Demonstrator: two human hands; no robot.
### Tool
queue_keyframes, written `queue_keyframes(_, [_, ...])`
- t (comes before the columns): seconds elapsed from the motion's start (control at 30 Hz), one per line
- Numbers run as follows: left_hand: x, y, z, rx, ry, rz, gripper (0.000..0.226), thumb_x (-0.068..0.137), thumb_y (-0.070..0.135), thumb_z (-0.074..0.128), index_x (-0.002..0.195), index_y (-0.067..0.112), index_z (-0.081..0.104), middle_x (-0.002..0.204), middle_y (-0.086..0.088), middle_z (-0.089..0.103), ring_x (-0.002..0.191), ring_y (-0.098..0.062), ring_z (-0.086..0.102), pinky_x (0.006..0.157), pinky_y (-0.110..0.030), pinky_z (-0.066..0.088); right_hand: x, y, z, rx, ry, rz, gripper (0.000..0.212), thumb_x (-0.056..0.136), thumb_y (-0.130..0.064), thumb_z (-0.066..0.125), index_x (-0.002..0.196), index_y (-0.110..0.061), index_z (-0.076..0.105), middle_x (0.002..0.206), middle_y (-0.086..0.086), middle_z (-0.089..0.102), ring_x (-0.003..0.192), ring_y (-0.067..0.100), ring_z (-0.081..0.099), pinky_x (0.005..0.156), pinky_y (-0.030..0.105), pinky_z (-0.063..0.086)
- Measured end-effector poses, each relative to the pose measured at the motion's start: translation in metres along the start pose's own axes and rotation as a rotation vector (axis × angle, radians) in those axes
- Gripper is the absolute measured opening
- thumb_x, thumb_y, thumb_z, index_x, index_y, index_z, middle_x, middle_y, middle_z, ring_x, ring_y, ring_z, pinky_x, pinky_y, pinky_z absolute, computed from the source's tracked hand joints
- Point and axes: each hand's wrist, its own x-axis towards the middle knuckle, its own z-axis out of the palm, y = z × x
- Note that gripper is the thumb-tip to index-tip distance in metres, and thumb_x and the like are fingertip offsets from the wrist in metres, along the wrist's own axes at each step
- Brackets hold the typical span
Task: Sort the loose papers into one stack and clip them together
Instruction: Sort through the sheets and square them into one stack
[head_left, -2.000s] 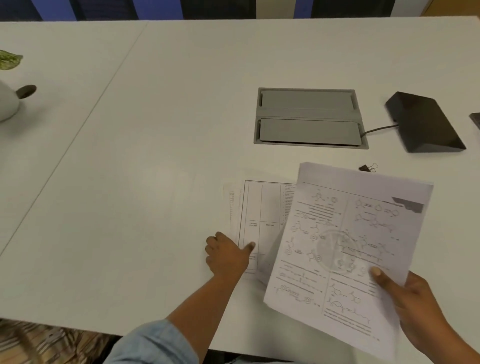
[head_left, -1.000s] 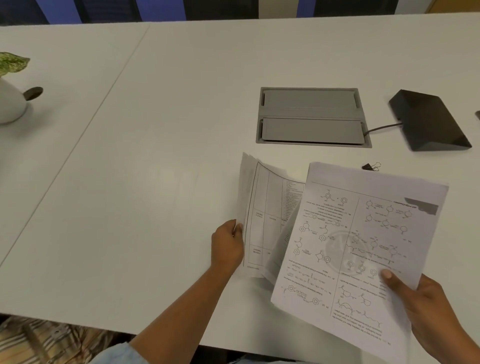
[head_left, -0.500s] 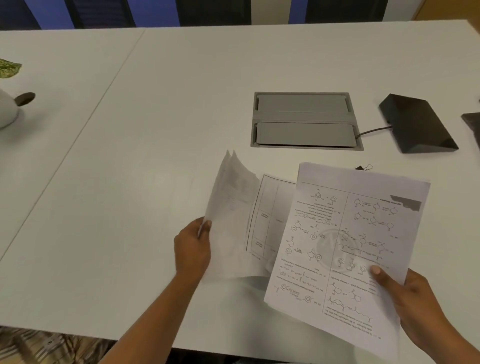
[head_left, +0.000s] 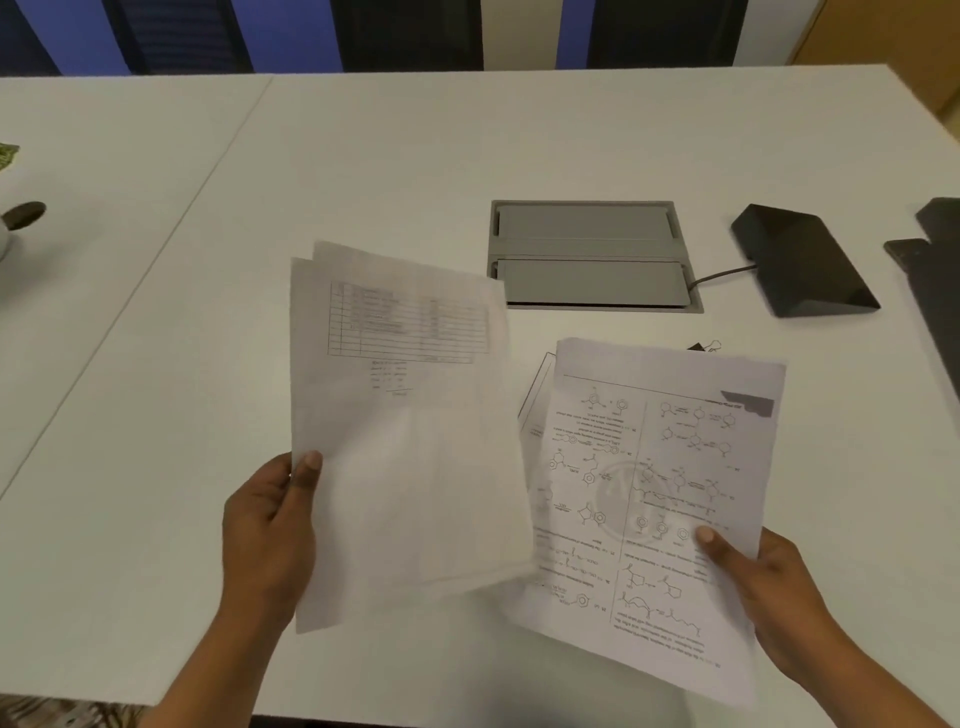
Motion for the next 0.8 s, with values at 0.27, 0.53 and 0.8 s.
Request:
queue_keyframes(0.27, [-0.034, 0.018, 0.053, -0.144, -0.318, 0.0, 0.048, 0.099, 0.034, 0.052, 0.078, -0.009, 0.057, 0.07, -0.013, 0.059, 0.061, -0.017, 0.051, 0.057, -0.03, 0.043, 0.012, -0.007, 0.02, -0.049, 0.024, -0.041, 0.02, 0.092, -0.017, 0.063, 0.11, -0.012, 0.071, 0.101, 0.007, 0.078, 0.092, 0.027, 0.074, 0.075, 0.035, 0.059])
queue_keyframes(0.53, [-0.046, 0.019, 0.097, -0.049, -0.393, 0.01, 0.055, 0.096, 0.045, 0.049, 0.065, 0.001, 0.037, 0.061, -0.008, 0.037, 0.056, -0.019, 0.032, 0.053, -0.03, 0.029, 0.01, -0.023, 0.037, -0.087, -0.066, -0.026, 0.014, 0.091, -0.008, 0.064, 0.098, -0.011, 0.075, 0.098, 0.015, 0.076, 0.096, 0.035, 0.072, 0.086, 0.053, 0.058])
queue_keyframes(0.8, [-0.033, 0.017, 0.101, -0.027, -0.467, -0.181, 0.036, 0.09, 0.036, 0.068, 0.124, 0.039, 0.058, 0.12, 0.014, 0.068, 0.106, -0.012, 0.067, 0.09, -0.038, 0.056, 0.005, -0.032, 0.037, -0.005, -0.09, -0.038, 0.016, 0.096, -0.014, 0.058, 0.099, -0.016, 0.074, 0.092, 0.006, 0.077, 0.097, 0.035, 0.071, 0.068, 0.033, 0.059])
